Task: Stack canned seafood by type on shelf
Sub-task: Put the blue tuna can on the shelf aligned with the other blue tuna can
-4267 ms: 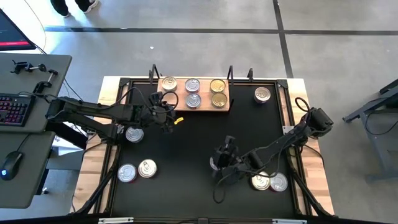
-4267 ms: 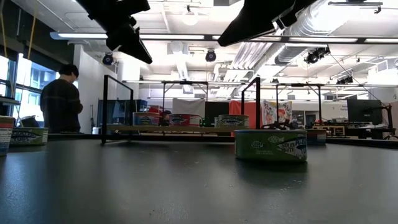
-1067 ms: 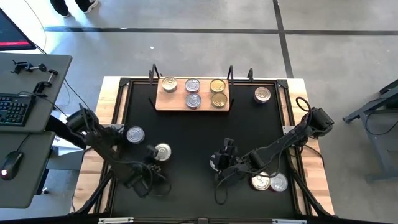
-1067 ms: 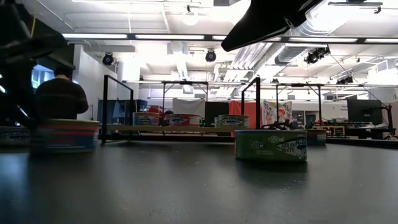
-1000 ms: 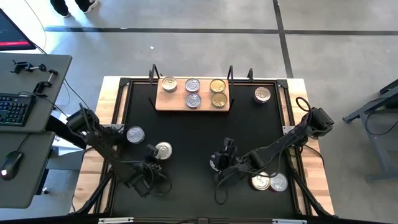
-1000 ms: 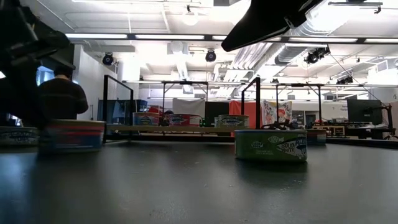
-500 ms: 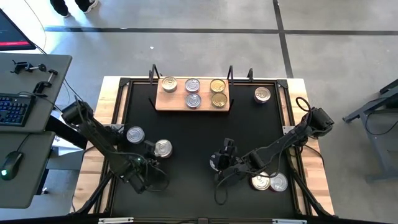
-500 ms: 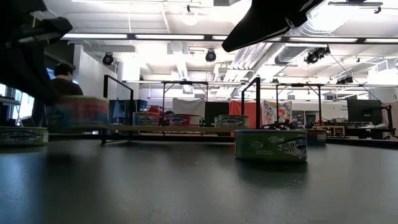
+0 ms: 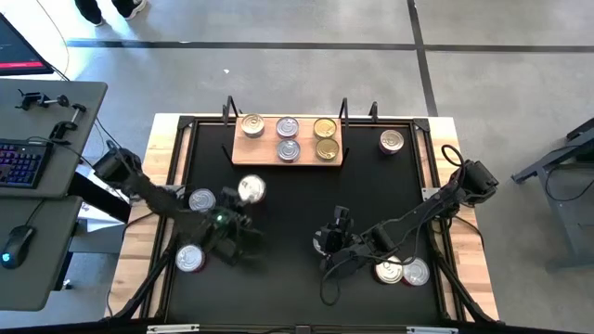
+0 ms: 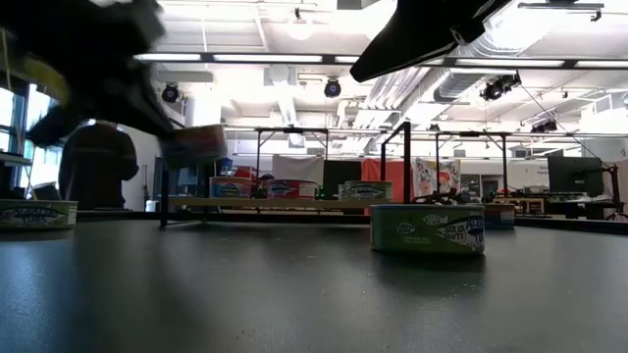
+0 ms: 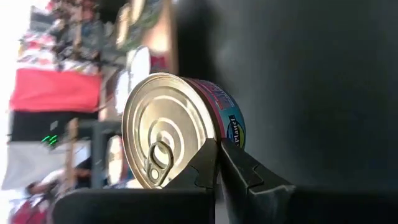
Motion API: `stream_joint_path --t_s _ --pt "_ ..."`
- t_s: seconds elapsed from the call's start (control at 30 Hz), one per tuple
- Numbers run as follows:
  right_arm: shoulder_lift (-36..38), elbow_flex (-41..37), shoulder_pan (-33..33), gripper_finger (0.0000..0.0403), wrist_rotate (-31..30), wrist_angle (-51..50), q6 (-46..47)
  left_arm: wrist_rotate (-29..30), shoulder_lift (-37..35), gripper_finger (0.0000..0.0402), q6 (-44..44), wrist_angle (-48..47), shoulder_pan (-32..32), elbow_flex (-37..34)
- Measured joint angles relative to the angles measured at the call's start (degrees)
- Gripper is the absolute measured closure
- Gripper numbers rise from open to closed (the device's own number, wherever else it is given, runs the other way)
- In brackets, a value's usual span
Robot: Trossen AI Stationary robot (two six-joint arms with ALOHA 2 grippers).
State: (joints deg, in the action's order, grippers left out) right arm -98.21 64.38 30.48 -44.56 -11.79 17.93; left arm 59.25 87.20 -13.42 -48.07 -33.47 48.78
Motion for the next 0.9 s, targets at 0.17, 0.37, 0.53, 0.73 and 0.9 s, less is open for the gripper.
stream_joint_path --t_s 0.17,0.37,0.53,0.73,0.9 --pt "0.00 0.00 0.00 0.0355 -0.04 0.00 0.00 -0.79 0.00 0.0401 8.64 0.99 10.87 0.02" --pt "0.00 0.00 0.01 0.0355 -0.17 0.00 0.00 -9.12 0.00 0.0401 22.67 8.64 24.88 0.02" --pt "0.00 0.00 0.02 0.0355 -0.17 0.00 0.00 -13.17 -0.02 0.0401 32.32 15.42 33.68 0.02" --pt "0.00 0.00 0.02 0.0355 -0.15 0.00 0.00 -14.28 -0.04 0.0401 36.08 16.68 39.84 0.02" --pt "0.00 0.00 0.02 0.0355 -0.15 0.00 0.00 -15.10 -0.09 0.0398 36.81 16.35 42.21 0.08"
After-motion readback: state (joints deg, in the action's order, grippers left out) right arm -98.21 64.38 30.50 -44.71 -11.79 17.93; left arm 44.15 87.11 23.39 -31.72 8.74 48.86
